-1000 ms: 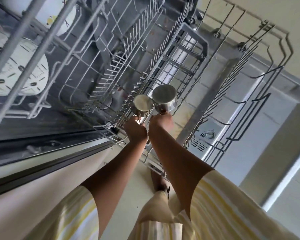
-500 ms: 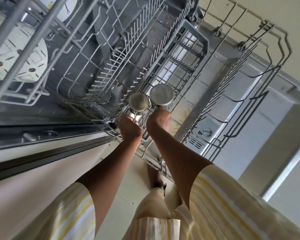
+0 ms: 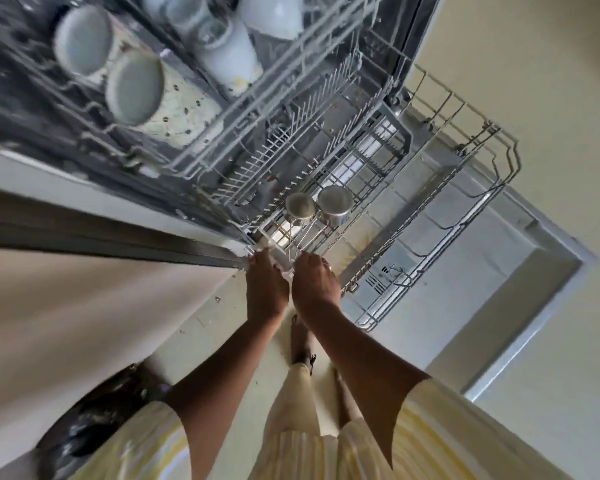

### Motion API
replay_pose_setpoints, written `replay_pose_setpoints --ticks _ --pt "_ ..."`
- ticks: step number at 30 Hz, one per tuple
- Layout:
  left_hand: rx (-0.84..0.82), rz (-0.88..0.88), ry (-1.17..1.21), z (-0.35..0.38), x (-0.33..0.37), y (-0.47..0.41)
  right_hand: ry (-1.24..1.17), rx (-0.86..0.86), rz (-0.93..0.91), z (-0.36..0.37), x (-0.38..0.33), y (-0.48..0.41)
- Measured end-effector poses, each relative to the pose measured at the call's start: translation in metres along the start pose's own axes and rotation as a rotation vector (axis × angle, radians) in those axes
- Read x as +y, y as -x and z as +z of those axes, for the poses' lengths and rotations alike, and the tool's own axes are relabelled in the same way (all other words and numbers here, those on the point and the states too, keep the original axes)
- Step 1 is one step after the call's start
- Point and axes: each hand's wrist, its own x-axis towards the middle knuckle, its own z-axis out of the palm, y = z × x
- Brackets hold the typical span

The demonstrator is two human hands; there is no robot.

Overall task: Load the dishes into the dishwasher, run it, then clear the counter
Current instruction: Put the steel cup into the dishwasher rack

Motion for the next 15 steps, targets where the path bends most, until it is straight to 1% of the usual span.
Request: replay_pose_setpoints --ticks 2,3,5,7,10,12,13,14,15 --pt "-0.009 0.002 -0.066 -0.019 -0.001 0.030 0.018 -0.004 -0.090 -0.014 -0.008 0.030" --pt "-0.003 -0.036 -0.091 -0.029 -0.001 0.044 0.036 0.011 -0.132 -0.021 -0.012 0.045" --pt "0.023 -0.109 -0.105 -0.053 -0.002 0.073 0.133 0.052 -0.266 -0.036 -0.022 0.074" --pt "0.048 -0.135 -0.092 -0.082 0.003 0.101 0.265 0.046 -0.418 -0.053 -0.035 0.100" --pt "0.147 -0.091 -0.085 -0.137 0.011 0.148 0.443 0.012 -0.611 -0.081 -0.066 0.146" --pt "0.195 -0.062 -0.152 -0.169 0.008 0.178 0.567 0.122 -0.765 -0.094 -0.087 0.175" --pt "0.208 -0.093 -0.155 -0.187 0.005 0.191 0.610 0.164 -0.822 -0.101 -0.103 0.192" --pt "0.207 -0.155 -0.099 -0.205 0.000 0.205 0.646 0.190 -0.897 -0.106 -0.117 0.209" --pt "0.217 -0.237 -0.036 -0.219 -0.006 0.218 0.673 0.169 -0.964 -0.107 -0.130 0.225"
